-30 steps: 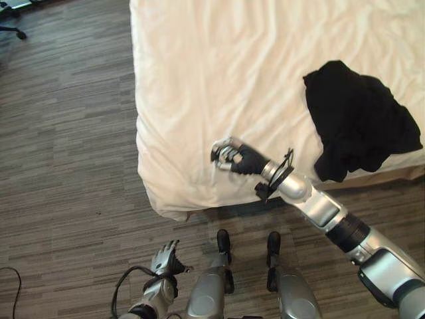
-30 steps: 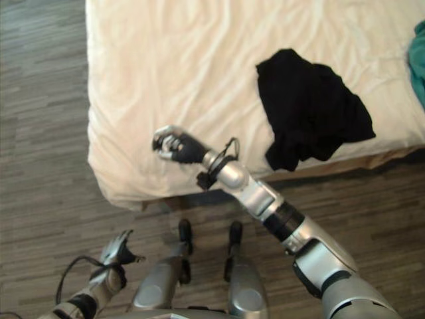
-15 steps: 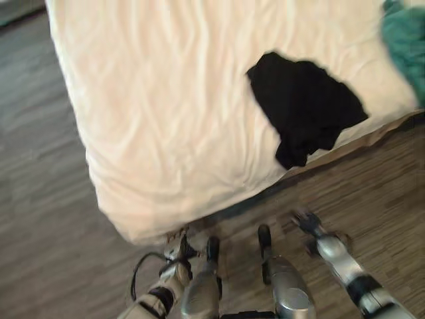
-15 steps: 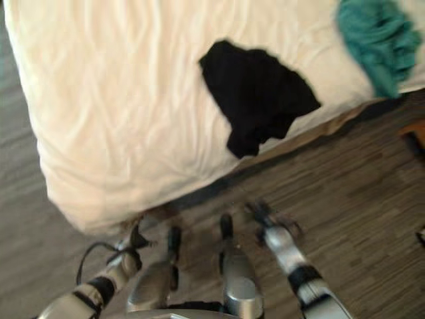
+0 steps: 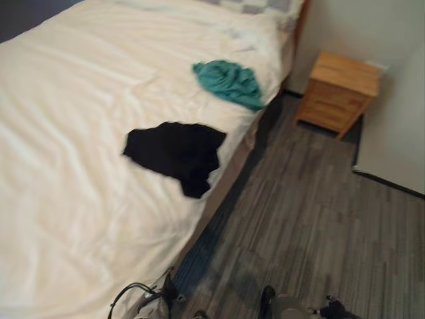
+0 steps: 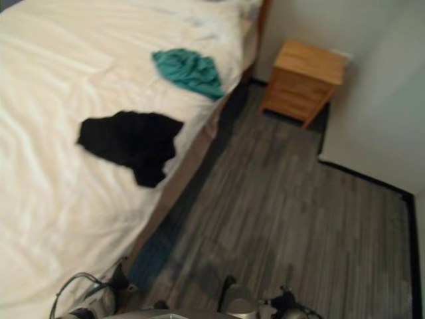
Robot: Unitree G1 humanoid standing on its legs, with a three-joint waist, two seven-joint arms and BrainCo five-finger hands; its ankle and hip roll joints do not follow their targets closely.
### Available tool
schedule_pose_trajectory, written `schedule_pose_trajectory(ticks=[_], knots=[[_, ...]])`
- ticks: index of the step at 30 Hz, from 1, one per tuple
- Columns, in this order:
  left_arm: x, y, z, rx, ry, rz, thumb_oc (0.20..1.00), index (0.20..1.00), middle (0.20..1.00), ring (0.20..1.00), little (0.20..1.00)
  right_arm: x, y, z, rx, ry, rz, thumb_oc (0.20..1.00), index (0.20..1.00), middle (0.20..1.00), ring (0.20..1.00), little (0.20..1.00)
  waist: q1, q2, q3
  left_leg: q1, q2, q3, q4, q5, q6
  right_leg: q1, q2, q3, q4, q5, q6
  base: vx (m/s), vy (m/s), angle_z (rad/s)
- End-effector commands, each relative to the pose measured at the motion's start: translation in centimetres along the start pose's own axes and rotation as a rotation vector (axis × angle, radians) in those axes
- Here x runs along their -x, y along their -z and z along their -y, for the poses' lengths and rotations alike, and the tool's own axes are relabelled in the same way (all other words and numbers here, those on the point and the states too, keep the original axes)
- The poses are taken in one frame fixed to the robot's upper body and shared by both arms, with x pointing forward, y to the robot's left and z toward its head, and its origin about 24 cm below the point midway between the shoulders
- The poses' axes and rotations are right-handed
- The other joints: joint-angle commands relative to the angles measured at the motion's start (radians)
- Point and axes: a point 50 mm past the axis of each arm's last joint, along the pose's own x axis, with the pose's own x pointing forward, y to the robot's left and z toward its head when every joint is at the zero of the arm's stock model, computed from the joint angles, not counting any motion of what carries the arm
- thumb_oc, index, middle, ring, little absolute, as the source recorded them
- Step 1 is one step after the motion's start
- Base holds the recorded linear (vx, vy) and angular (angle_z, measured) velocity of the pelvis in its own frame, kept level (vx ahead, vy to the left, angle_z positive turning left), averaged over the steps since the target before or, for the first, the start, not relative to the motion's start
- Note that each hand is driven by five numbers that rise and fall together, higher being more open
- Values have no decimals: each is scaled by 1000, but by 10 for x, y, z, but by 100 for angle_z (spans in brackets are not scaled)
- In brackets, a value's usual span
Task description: Tidy up the quilt and then pick up the clothes from the bed and put them into the laundry hamper.
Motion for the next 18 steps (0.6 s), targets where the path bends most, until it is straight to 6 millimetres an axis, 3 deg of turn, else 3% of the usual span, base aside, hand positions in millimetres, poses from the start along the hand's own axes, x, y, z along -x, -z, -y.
schedule_pose_trajectory(ticks=[1,2,3,5,6,7,10,13,14,15,16,18], knots=[[-9,-22,-29,-17,-96,78,1000,1000,1000,1000,1000,-5,0,29,68,93,-12,1000,1000,1000,1000,1000,-14,1,28,-110,43,-60,156,-24,-90,27,16,106,-90,-34,77,8,-168,-119],[-9,-26,-32,-3,-110,87,1000,1000,1000,1000,1000,-5,-2,29,85,92,-3,1000,1000,1000,1000,1000,-3,-3,40,-146,78,-84,257,31,-114,38,37,138,-104,-35,56,-85,-249,-118],[-10,-33,-36,31,-131,101,1000,1000,1000,1000,1000,-5,-8,30,102,90,19,1000,1000,1000,1000,1000,19,-21,46,-204,35,-206,297,51,-86,32,44,184,-133,-10,37,-92,-176,-84],[-10,-38,-36,78,-142,113,1000,1000,1000,1000,1000,-5,-11,30,147,92,42,1000,1000,1000,1000,1000,59,-31,48,-259,-117,-419,241,-47,-58,46,49,248,-143,-16,40,-15,-43,-132],[-10,-38,-36,78,-142,113,1000,1000,1000,1000,1000,-5,-11,30,147,92,42,1000,1000,1000,1000,1000,58,-33,46,-261,-119,-419,238,-43,-57,44,48,247,-143,-16,40,88,-13,-193],[-9,-44,-34,98,-144,123,1000,1000,1000,1000,1000,-5,-12,34,173,106,52,1000,1000,1000,1000,1000,58,-15,47,-233,-147,-481,124,-46,-48,48,68,273,-130,-29,41,86,1,-156],[-7,-41,-26,90,-130,118,1000,1000,1000,1000,1000,-5,-11,33,185,129,62,1000,1000,1000,1000,1000,40,-4,20,-169,-141,-469,45,-32,-28,44,85,287,-122,-27,39,95,25,-36],[-5,-36,-19,71,-113,103,1000,1000,1000,1000,1000,-4,-12,33,189,142,75,1000,1000,1000,1000,1000,36,1,6,-140,-136,-457,-6,-15,-32,49,87,280,-125,-30,36,51,17,-4],[6,5,22,631,64,-175,1000,1000,1000,1000,1000,-4,14,34,-128,111,-89,1000,1000,1000,1000,1000,8,0,0,-153,-109,-398,-94,36,-41,9,2,142,-23,-7,78,0,0,0],[6,5,22,631,63,-175,1000,1000,1000,1000,1000,-4,14,34,-128,111,-89,1000,1000,1000,1000,1000,9,0,0,-152,-110,-397,-95,36,-41,8,2,143,-20,-9,78,39,-55,19],[5,9,19,625,48,-188,1000,1000,1000,1000,1000,-5,2,28,-114,95,-51,1000,1000,1000,1000,1000,12,-4,7,-141,-95,-377,-104,33,-49,-27,2,120,6,-6,91,109,-167,-29],[2,10,9,617,23,-182,1000,1000,1000,1000,1000,-5,-6,23,-103,79,-32,1000,1000,1000,1000,1000,12,-8,13,-136,-81,-367,-104,42,-59,-28,8,110,-22,-11,83,123,-166,-40]])
